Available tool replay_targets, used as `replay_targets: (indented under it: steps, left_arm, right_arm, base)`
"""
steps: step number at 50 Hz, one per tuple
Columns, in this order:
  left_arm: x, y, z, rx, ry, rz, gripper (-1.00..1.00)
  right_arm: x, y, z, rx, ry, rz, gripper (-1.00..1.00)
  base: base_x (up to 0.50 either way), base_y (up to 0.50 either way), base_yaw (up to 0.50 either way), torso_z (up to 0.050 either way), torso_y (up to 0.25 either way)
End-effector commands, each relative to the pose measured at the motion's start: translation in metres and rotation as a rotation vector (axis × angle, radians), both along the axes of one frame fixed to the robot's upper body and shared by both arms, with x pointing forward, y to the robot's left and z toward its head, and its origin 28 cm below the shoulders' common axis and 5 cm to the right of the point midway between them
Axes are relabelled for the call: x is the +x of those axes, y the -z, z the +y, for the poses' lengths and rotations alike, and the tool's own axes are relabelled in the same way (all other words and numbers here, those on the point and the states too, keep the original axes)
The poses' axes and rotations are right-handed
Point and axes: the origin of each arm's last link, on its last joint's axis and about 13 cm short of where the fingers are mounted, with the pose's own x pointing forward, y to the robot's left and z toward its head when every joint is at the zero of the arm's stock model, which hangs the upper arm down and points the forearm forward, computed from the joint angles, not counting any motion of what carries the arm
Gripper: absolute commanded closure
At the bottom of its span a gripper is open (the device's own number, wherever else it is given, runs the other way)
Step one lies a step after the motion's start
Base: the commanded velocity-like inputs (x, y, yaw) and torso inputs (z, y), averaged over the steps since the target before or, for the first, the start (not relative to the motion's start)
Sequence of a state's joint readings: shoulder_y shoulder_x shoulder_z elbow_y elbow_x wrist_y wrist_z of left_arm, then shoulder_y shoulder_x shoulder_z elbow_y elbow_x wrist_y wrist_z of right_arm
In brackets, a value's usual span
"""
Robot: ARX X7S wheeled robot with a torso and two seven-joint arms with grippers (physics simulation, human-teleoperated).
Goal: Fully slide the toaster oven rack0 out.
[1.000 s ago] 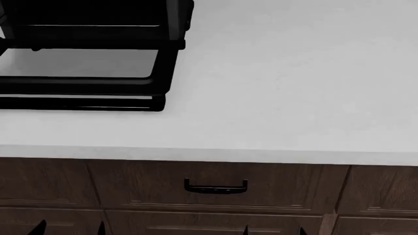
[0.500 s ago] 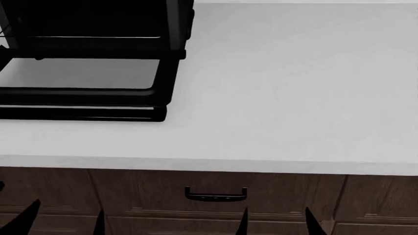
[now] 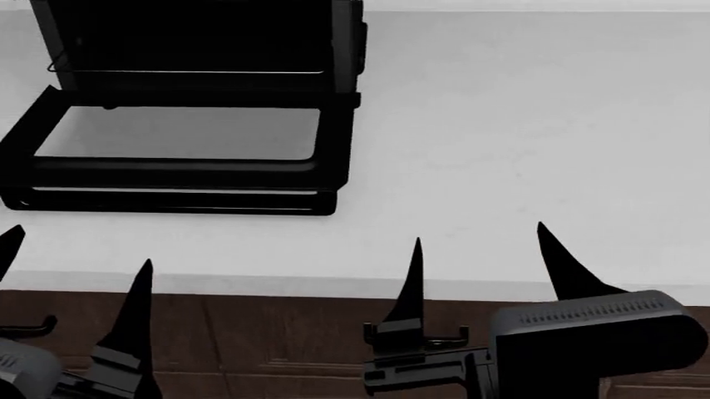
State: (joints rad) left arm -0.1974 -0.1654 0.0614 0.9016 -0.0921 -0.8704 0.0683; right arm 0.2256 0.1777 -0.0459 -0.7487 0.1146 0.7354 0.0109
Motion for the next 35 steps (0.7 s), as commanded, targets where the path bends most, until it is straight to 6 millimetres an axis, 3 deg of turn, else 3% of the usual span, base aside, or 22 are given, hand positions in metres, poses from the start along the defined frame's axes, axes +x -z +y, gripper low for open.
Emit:
replay_targets:
  steps: [1,19,26,35]
  left_arm:
    - [-0.0029,-0.0074,0.0011,0.016,0.013,0.005,-1.0]
    - [-0.0033,-0.0035,0.0017,0.018,0.013,0.017,-1.0]
    - [-0.0028,-0.0036,0.0014,0.023,0.017,0.021,-1.0]
    - [-0.0021,-0.0025,0.0014,0.029,0.021,0.024,-1.0]
  right_arm:
    - [-0.0047,-0.0138,-0.0004,0.0,-0.024,-0.018,-1.0]
    - [-0.0043,-0.0137,0.0001,0.026,-0.027,-0.005,-1.0]
    - [-0.0069,-0.0167,0.002,0.017,-0.035,-0.042,-1.0]
    - [-0.0081,-0.0162,0.0042,-0.039,-0.017,-0.047,-1.0]
  base:
    - [0.0,0.5,0.0,0.0,0.0]
    - [0.0,0.5,0.0,0.0,0.0]
    - [0.0,0.0,0.0,0.0,0.0]
    - [0.42,0.01,0.0,0.0,0.0]
